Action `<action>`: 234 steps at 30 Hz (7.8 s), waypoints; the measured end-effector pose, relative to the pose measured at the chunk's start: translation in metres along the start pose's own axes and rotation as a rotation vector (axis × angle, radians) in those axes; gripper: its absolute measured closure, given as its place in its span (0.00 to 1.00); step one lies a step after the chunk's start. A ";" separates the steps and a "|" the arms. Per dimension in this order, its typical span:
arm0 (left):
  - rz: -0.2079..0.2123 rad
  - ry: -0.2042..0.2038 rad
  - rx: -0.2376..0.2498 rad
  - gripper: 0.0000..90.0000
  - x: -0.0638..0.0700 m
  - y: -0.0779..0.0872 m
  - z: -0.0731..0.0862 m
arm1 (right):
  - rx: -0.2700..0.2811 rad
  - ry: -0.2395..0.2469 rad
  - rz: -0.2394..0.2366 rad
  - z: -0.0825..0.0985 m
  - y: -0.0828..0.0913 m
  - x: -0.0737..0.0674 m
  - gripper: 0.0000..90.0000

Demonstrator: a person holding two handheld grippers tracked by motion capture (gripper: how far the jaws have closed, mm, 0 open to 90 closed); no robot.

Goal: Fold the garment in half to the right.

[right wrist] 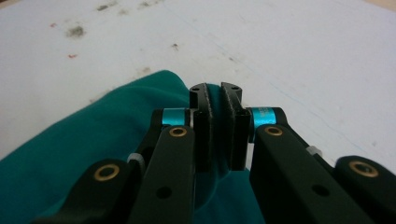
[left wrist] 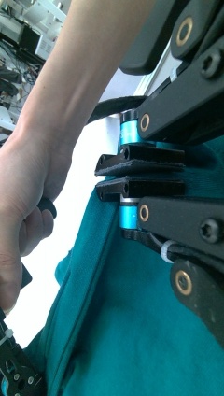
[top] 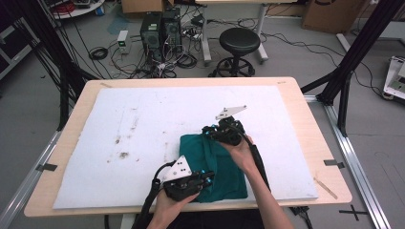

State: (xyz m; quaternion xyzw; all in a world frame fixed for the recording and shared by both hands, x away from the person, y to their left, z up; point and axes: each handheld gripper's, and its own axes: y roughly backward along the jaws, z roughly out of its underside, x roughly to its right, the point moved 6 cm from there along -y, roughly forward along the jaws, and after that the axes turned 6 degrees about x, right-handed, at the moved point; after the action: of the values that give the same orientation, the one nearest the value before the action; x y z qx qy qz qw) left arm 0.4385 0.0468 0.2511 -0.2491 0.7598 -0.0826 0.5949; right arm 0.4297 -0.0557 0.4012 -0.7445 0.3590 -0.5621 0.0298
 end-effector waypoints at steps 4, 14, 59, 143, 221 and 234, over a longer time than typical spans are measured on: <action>-0.018 0.015 -0.005 0.95 0.002 -0.010 0.002 | -0.005 -0.019 0.017 0.008 0.004 0.008 0.94; -0.055 0.038 -0.044 0.95 0.013 -0.040 0.009 | -0.015 -0.042 0.053 0.026 0.013 0.023 0.94; -0.152 0.045 0.069 0.69 -0.045 -0.003 -0.033 | 0.101 -0.077 0.085 0.029 0.048 0.011 0.69; -0.184 -0.060 -0.115 0.40 -0.055 0.022 0.014 | 0.049 -0.127 0.203 0.104 0.102 -0.034 0.46; -0.689 0.045 0.071 0.25 -0.197 0.218 0.023 | 0.250 -0.247 0.476 0.120 0.163 0.059 0.22; -0.697 0.051 0.072 0.25 -0.198 0.223 0.025 | 0.249 -0.252 0.467 0.120 0.162 0.060 0.22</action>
State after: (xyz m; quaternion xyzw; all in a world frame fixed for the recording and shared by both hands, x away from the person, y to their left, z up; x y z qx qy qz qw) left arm 0.4329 0.3380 0.3206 -0.4704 0.6401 -0.3136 0.5202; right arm 0.4582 -0.2533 0.3335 -0.6961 0.4423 -0.4830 0.2940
